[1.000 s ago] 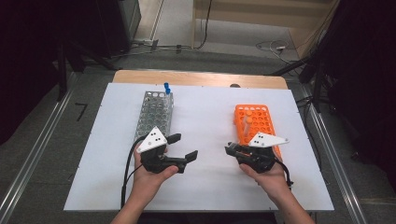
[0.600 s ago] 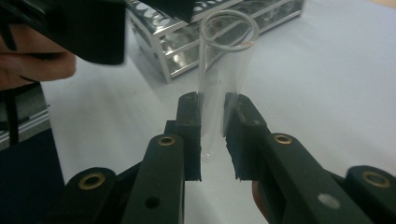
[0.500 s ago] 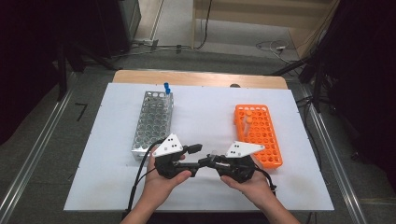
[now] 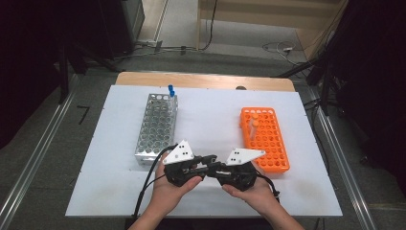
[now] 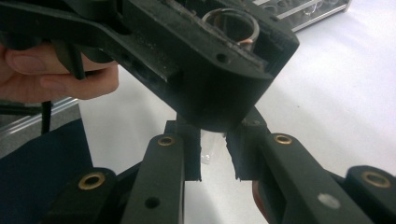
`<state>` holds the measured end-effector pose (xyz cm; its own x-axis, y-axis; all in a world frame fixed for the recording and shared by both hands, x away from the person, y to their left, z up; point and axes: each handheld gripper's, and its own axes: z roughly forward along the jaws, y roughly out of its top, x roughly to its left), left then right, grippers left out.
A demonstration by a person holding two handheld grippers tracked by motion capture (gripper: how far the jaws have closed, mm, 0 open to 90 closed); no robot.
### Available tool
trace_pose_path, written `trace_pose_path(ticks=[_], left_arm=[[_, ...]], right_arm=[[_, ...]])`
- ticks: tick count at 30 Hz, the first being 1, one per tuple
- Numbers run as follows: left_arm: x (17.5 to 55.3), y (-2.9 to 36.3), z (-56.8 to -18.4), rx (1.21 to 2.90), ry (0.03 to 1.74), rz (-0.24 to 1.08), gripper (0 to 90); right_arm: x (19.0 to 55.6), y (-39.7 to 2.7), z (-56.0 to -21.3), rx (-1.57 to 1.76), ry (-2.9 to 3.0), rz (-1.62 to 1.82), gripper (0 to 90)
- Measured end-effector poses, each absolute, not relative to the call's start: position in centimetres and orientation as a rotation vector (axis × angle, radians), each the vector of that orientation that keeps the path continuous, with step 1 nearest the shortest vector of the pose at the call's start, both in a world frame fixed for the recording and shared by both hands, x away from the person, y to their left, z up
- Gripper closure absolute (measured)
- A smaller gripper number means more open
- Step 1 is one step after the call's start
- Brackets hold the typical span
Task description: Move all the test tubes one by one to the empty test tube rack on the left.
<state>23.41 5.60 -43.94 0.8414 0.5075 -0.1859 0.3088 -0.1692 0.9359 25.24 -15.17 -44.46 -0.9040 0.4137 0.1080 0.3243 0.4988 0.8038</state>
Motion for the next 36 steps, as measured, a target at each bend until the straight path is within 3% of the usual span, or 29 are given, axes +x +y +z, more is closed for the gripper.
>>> trace_pose_path(ticks=[11,24,29,36], left_arm=[[23.4,5.9,-43.9,1.748,0.626,0.233,76.8],[25.0,8.1,-43.1,1.694,0.690,0.260,76.8],[25.7,9.2,-42.5,1.682,0.714,0.278,76.8],[27.1,11.2,-41.1,1.652,0.751,0.322,76.8]], right_arm=[[25.2,-15.3,-44.4,0.664,2.639,1.402,72.4],[25.1,-18.6,-43.8,0.663,2.544,1.438,18.4],[25.2,-20.9,-43.8,0.689,2.498,1.451,8.8],[25.1,-24.3,-44.3,0.729,2.457,1.452,2.4]])
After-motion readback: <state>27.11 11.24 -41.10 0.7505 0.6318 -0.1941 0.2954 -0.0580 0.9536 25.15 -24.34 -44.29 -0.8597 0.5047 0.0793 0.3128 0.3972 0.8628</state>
